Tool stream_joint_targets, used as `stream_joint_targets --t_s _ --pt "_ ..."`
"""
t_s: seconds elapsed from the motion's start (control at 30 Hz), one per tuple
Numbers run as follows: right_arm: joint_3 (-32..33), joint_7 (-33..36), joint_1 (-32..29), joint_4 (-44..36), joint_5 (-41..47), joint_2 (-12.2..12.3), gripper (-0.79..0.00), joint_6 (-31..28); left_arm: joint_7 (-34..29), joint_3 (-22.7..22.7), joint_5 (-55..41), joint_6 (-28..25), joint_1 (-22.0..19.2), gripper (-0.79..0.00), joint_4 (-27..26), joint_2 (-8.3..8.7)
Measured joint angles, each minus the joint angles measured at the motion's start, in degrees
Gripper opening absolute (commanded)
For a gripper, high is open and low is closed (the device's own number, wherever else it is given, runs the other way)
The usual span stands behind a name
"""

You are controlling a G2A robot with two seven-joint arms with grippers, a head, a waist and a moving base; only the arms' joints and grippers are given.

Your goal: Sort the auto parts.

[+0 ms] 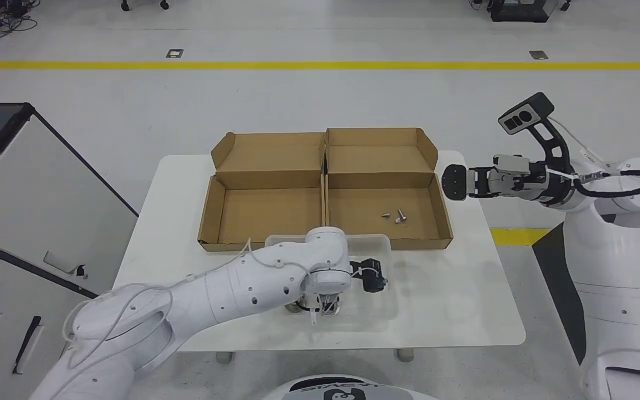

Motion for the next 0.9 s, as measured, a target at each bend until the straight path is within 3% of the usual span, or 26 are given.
stream_joint_targets --t_s 0.67,0.77,0.8,0.9 --pt "0.0 0.0 0.0 0.0 0.0 0.0 0.0 0.0 -0.51 0.84 0.46 0.07 0.08 -0.622 0.59 -0.53" --pt "0.0 0.0 0.0 0.0 0.0 0.0 0.0 0.0 -0.54 0.83 0.79 0.1 0.25 -0.665 0.94 -0.81" --pt "0.0 0.0 0.0 0.0 0.0 0.0 0.0 0.0 -0.55 0.83 0.85 0.1 0.28 -0.785 1.05 -0.89" --pt "0.0 0.0 0.0 0.0 0.0 0.0 0.0 0.0 -0.65 0.83 1.06 0.2 0.36 -0.785 1.48 -1.16"
